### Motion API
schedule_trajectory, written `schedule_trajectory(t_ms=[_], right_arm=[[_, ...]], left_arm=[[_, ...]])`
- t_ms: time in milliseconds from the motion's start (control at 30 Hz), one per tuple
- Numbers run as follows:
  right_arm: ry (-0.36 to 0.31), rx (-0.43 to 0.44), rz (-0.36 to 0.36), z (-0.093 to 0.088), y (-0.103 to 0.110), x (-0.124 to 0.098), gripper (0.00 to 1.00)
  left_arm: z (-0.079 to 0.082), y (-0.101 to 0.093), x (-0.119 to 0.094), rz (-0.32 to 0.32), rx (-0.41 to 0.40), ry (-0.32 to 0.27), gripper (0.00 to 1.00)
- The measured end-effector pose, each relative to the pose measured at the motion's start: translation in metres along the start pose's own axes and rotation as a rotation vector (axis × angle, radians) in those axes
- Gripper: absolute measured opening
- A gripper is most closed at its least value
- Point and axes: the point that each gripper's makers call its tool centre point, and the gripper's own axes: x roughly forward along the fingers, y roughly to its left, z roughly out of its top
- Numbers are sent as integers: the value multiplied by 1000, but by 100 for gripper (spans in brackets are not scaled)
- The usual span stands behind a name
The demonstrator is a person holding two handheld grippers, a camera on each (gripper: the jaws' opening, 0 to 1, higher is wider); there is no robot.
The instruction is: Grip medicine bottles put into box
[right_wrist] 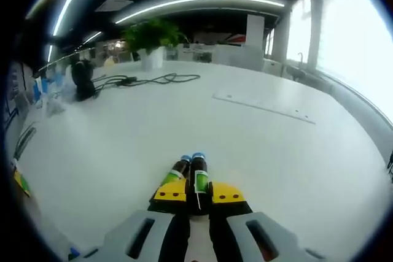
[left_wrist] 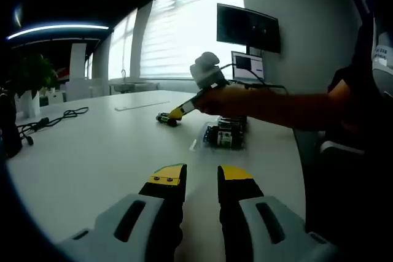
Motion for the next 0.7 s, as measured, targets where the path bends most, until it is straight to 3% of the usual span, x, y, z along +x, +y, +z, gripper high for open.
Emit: schedule_trajectory(t_ms=[367, 700], right_arm=[[-13, -6, -2, 4, 1, -7, 7], [-56, -12, 9, 10, 12, -26, 7]], left_arm=[[0, 0, 0, -1, 0, 0, 14], [0, 0, 0, 0, 2, 1, 14]])
